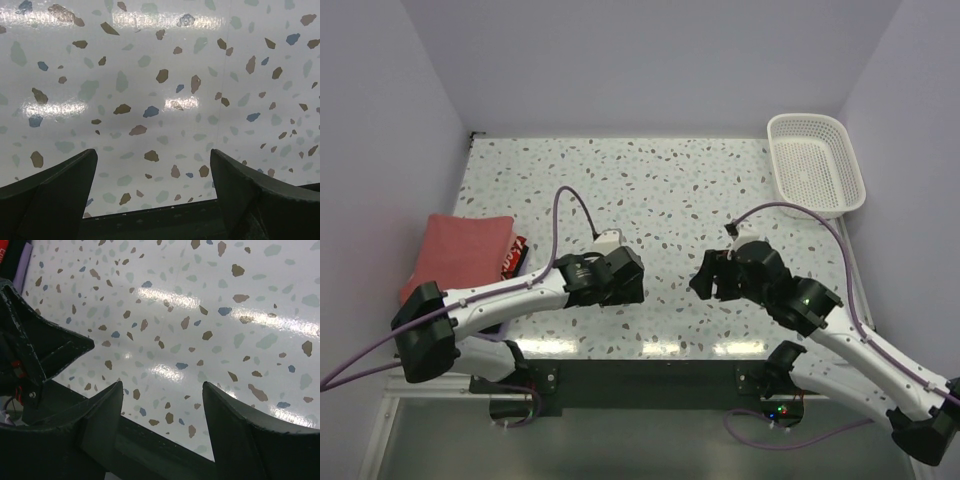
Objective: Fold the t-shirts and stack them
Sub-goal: Reset both grippers
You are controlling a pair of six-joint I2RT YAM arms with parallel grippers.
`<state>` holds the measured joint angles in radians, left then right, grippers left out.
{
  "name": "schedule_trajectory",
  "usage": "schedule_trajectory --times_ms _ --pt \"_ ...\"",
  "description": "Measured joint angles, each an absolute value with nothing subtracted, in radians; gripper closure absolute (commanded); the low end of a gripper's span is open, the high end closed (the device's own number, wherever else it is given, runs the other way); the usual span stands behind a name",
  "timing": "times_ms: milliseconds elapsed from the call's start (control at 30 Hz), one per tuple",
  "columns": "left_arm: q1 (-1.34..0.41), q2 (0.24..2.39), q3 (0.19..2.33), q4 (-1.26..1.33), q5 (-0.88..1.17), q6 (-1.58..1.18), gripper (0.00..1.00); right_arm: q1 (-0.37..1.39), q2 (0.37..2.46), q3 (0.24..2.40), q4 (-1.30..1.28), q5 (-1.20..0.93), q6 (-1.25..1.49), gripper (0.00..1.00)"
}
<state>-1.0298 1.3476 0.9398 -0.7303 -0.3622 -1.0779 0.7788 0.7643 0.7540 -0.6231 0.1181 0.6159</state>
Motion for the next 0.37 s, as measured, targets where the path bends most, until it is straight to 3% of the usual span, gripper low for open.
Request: schedule_trajectory --times_ms 367 --pt "-1.028 1.328 0.935 -0.658 -0.344 -1.043 0.0 0.779 0.799 0.754 -0.635 0.165 0.608 0.33"
